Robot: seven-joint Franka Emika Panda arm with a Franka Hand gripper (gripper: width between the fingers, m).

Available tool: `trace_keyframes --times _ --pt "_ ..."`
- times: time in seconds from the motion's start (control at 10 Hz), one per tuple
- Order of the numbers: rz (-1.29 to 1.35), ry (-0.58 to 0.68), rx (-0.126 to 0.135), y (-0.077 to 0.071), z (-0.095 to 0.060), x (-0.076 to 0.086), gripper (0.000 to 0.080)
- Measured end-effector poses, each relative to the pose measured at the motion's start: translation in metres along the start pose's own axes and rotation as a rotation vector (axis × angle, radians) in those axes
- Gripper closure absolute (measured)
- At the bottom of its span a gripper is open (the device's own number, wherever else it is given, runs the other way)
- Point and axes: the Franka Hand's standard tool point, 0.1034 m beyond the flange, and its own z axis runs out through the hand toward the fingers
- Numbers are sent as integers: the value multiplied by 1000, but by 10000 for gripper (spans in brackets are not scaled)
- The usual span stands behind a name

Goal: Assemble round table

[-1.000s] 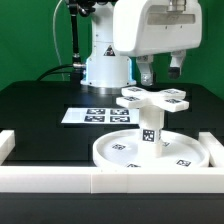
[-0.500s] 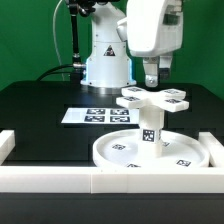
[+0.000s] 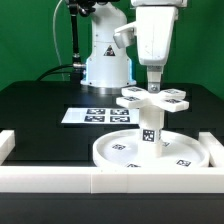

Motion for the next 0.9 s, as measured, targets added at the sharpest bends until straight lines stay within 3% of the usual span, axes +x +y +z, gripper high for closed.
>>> trace_keyframes --times 0.3,0.8,0.9 --pt "6 -8 16 -4 12 -5 150" --pt "13 -10 14 -3 16 -9 150" --pt "15 -10 14 -3 16 -10 260"
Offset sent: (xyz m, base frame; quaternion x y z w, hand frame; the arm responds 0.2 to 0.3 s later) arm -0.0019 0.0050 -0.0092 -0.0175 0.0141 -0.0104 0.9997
